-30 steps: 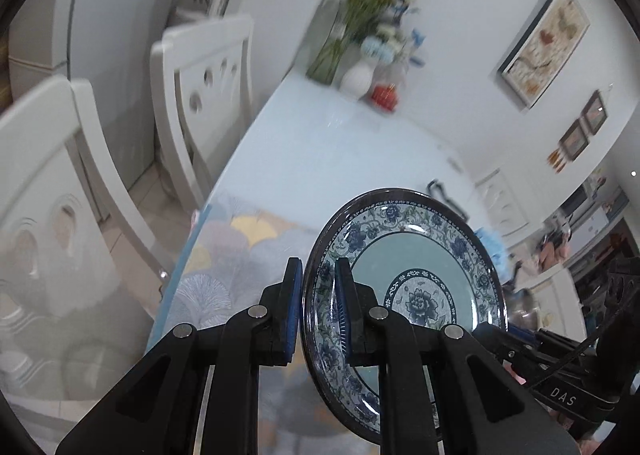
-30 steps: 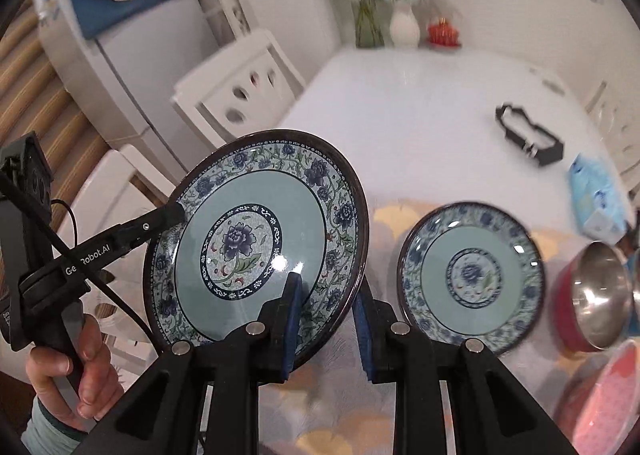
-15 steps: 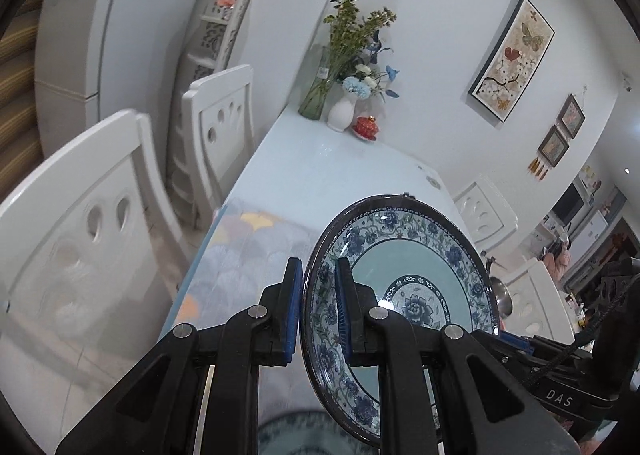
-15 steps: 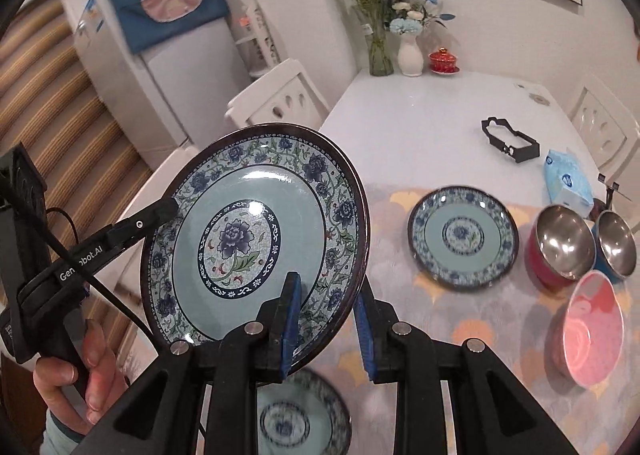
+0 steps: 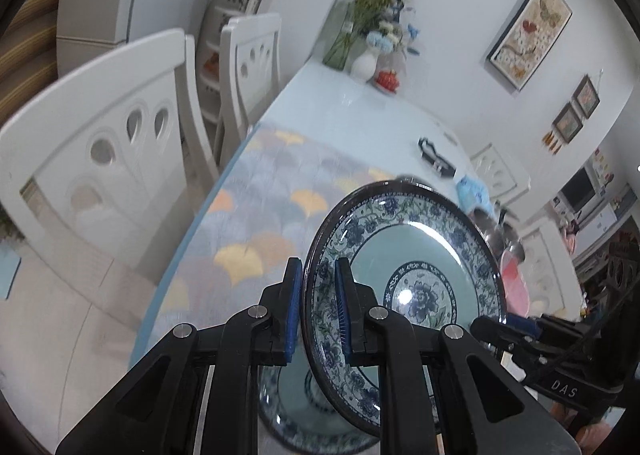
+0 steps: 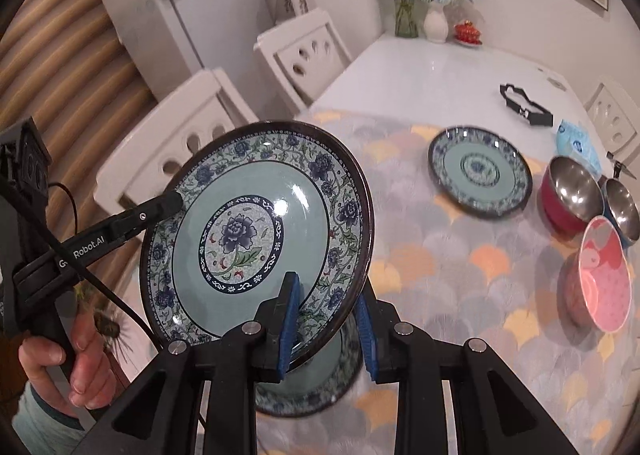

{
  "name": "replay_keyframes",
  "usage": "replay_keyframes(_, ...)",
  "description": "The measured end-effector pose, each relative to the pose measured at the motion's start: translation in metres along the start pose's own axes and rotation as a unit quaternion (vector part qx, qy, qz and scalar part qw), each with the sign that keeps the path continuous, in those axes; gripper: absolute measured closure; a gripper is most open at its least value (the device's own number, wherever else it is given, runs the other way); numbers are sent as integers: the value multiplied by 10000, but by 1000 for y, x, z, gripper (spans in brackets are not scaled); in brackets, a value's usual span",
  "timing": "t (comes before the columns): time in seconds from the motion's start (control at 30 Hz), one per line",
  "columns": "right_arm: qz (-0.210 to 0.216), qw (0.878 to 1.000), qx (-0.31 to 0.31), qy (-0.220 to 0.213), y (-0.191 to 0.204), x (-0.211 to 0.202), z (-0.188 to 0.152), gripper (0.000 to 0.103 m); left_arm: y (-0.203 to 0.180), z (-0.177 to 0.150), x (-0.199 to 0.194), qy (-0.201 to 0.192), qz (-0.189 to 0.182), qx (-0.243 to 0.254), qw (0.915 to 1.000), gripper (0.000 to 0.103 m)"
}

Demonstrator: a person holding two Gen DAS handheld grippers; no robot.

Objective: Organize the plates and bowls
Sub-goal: 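Lower the second plate onto the first plate with both grippers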

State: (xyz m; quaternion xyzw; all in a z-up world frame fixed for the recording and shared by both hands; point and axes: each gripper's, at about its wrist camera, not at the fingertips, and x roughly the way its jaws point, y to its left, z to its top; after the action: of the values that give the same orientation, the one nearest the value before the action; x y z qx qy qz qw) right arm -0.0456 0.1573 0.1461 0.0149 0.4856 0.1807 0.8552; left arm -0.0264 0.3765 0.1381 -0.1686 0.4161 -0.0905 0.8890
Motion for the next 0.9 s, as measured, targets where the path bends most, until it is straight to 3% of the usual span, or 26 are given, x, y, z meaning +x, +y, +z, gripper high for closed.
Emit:
replay_keyframes(0.3, 26, 9970, 47, 775, -8, 34, -35, 75, 20, -41, 22, 708, -100, -190, 9973, 90)
replay_keyframes(0.6, 145, 9866, 249, 1606, -11, 74, -70, 72, 31, -72, 30, 1088, -81, -239, 9937, 90)
replay_keyframes(0.9, 144, 9826, 306, 1825, -10, 92, -79, 72, 40, -82, 46, 1257, 16, -311, 9916, 90)
